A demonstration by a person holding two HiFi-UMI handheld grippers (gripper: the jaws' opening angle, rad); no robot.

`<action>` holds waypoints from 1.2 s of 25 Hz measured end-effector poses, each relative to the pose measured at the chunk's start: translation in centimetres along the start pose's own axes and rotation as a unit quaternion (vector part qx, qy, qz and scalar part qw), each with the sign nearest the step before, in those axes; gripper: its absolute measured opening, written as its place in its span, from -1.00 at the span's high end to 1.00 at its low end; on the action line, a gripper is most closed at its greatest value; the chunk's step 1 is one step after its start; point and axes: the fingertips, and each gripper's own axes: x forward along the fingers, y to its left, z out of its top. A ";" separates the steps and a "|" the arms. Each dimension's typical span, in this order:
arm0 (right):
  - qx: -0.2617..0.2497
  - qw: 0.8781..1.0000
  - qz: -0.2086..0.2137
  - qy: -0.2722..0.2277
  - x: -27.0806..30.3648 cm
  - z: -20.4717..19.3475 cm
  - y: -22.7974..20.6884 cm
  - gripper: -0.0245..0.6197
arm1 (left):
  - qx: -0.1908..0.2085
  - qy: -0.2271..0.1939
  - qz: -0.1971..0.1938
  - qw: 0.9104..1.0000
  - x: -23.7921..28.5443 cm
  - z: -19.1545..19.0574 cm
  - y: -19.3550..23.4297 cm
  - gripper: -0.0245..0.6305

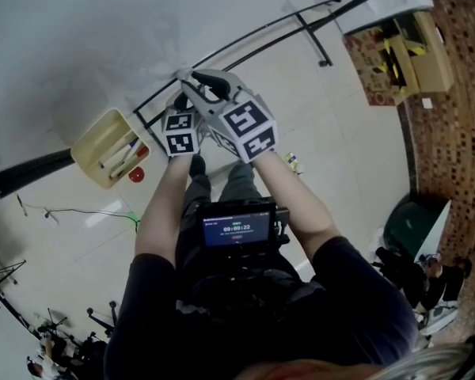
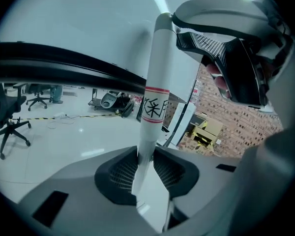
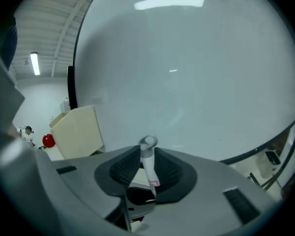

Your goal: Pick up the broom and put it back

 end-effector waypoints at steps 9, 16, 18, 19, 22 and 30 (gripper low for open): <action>-0.031 0.999 0.008 0.003 0.0 -0.2 -0.1 0.62 | -0.006 -0.007 0.004 1.000 -0.2 -0.1 -0.4 0.64; -0.039 0.999 0.006 -0.006 -0.7 0.4 -0.6 0.66 | -0.006 -0.012 0.007 1.000 -1.1 0.0 -1.0 0.64; -0.039 0.999 0.009 -0.006 -0.7 0.3 -0.7 0.66 | -0.005 -0.011 0.006 1.000 -1.2 -0.3 -1.0 0.64; -0.039 0.999 0.010 -0.007 -0.7 0.2 -0.7 0.68 | -0.004 -0.011 0.006 1.000 -1.1 -0.4 -1.0 0.66; -0.038 0.999 0.012 -0.010 -0.7 0.0 -0.7 0.70 | 0.001 -0.010 0.012 1.000 -1.1 -0.5 -1.0 0.68; -0.051 0.998 0.031 0.008 -0.2 1.0 0.0 0.80 | -0.007 0.000 0.026 1.000 -0.6 0.6 0.1 0.76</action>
